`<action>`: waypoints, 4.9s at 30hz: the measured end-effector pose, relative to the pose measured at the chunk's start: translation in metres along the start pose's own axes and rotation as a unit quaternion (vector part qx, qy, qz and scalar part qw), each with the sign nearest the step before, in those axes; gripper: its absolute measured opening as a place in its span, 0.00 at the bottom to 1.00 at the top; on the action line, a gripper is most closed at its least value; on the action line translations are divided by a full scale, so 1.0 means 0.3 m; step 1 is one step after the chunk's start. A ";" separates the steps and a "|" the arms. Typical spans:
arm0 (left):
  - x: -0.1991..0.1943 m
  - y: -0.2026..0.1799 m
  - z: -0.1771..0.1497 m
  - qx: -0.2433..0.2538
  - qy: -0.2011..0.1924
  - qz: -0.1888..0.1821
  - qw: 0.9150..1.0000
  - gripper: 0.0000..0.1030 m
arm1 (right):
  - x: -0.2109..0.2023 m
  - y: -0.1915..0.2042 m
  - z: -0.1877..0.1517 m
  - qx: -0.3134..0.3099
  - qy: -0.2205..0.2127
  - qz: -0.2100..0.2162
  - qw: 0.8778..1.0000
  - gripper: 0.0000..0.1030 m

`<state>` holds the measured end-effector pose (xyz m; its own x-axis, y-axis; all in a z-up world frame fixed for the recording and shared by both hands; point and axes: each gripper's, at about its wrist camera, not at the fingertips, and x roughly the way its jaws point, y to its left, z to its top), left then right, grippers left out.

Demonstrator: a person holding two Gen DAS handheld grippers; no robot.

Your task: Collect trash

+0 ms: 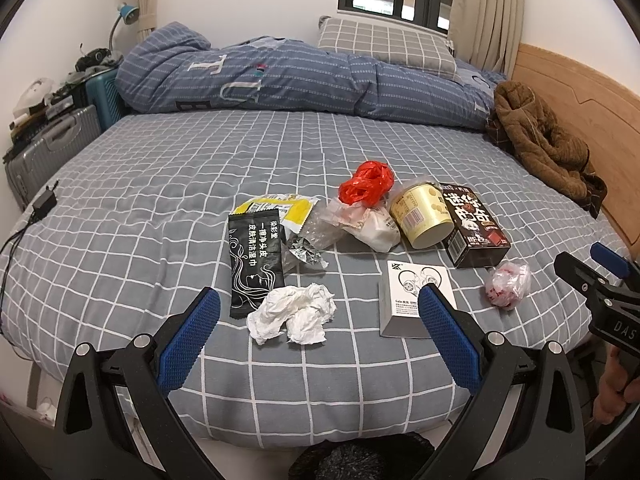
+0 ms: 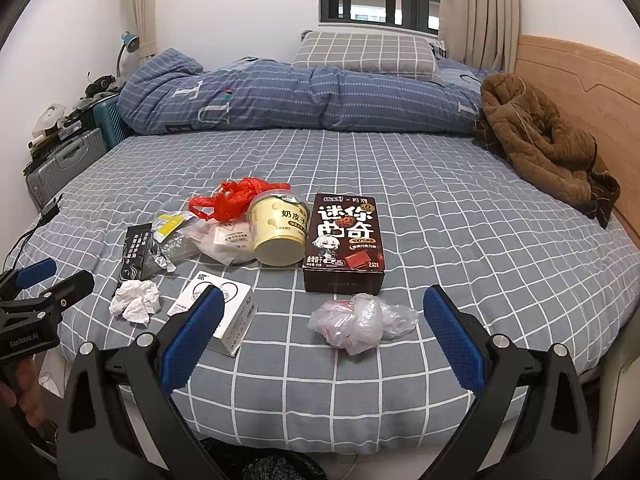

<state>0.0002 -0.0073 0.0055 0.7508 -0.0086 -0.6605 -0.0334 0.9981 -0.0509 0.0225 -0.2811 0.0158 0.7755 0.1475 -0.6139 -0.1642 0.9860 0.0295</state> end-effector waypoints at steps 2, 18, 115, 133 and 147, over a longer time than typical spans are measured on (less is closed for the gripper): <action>0.000 0.000 -0.001 0.000 0.000 0.000 1.000 0.94 | -0.001 0.000 0.001 0.000 0.000 0.000 1.000 0.93; 0.002 0.003 -0.005 0.000 0.001 0.000 1.000 0.94 | -0.001 -0.002 -0.001 -0.001 -0.001 0.000 1.000 0.93; 0.122 -0.015 -0.094 0.001 0.069 -0.016 0.997 0.23 | 0.233 -0.032 -0.086 0.012 0.106 0.051 0.993 0.20; 0.176 -0.004 -0.120 -0.001 0.090 -0.023 0.996 0.23 | 0.362 0.012 -0.197 -0.030 0.177 -0.025 0.983 0.57; 0.106 -0.019 -0.122 -0.002 0.075 -0.026 0.997 0.23 | 0.160 0.011 -0.103 -0.004 0.085 0.016 0.996 0.53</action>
<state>0.0002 -0.0155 -0.0427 0.6446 -0.0691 -0.7614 0.0004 0.9959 -0.0900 0.0403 -0.2733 -0.0378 0.6549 0.1621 -0.7381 -0.1926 0.9803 0.0444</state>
